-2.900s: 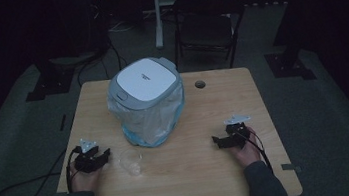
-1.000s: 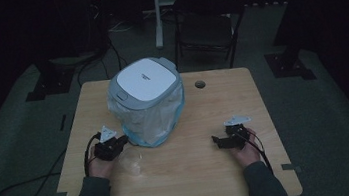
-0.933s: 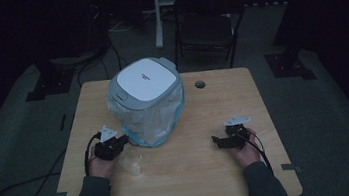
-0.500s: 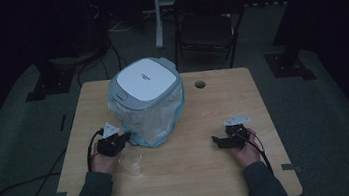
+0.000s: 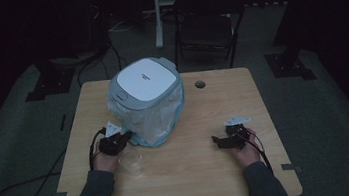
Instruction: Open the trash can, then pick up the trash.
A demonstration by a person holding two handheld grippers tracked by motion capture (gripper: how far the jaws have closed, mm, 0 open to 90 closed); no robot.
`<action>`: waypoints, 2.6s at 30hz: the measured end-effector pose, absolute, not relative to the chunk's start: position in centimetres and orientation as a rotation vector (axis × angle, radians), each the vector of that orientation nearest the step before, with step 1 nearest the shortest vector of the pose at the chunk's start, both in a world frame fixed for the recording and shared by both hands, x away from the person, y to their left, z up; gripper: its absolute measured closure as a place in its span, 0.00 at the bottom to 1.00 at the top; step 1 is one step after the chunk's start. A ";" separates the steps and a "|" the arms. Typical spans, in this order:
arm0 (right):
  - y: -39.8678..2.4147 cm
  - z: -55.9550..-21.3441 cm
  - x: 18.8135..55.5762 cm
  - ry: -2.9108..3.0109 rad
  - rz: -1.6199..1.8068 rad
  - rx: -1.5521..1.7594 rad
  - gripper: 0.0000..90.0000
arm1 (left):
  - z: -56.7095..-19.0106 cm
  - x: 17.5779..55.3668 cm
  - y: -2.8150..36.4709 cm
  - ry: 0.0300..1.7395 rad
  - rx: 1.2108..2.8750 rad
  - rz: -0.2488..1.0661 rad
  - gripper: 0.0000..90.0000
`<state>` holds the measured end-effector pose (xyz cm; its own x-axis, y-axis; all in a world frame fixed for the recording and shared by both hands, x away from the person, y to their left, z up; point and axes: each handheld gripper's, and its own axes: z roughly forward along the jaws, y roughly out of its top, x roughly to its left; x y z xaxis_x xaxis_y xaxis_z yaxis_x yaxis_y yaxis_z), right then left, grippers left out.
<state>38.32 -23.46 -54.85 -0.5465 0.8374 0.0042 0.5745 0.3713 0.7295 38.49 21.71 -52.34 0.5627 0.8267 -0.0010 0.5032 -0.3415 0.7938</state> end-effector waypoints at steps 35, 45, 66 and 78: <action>-23.4 -54.9 38.3 2.268 0.986 1.233 0.21 | -54.0 38.6 22.1 1.085 1.935 0.511 1.00; -23.4 -54.9 38.3 2.268 0.986 1.233 0.21 | -54.0 38.6 21.7 1.085 1.962 0.542 1.00; -22.3 -53.8 37.3 2.305 1.074 1.232 0.45 | -54.0 38.7 21.7 1.093 1.956 0.539 1.00; -19.8 -51.1 35.4 2.337 1.205 1.105 0.49 | -54.0 38.7 21.7 1.101 1.950 0.536 1.00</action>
<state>35.40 -19.83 -51.15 -0.6643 0.7424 0.0869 0.5011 0.3561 0.7887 38.68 21.73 -54.03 0.5284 0.8486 -0.0270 0.5022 -0.2867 0.8158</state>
